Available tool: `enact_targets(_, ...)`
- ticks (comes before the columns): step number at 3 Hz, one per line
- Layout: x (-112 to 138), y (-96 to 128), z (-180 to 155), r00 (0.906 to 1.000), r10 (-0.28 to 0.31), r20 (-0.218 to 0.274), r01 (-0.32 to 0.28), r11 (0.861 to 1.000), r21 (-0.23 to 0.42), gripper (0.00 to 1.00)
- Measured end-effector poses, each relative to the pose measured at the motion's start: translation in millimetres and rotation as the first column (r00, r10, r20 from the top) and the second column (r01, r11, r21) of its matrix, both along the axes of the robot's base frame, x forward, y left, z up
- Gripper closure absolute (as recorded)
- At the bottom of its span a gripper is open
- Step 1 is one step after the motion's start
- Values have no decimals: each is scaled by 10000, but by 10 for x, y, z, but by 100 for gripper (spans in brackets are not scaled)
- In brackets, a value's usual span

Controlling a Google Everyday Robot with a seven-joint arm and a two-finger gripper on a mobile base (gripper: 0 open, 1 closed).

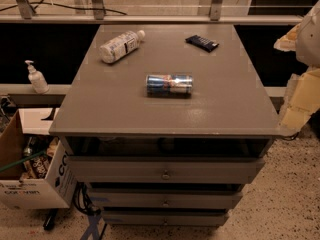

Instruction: Pick redbull can

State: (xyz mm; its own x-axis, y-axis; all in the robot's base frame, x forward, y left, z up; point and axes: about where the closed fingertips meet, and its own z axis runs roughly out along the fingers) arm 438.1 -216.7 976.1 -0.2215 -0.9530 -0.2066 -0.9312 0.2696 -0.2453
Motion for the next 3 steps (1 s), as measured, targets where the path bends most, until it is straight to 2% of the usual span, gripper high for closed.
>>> enact_targets(1, 0, 0, 0, 10000, 0, 2, 0, 10000, 0, 0)
enact_targets(2, 132, -1, -138, 9999, 24, 155, -26, 9999, 134, 0)
enact_targets(3, 326, 160, -386, 9985, 453, 323, -471, 9972, 583, 0)
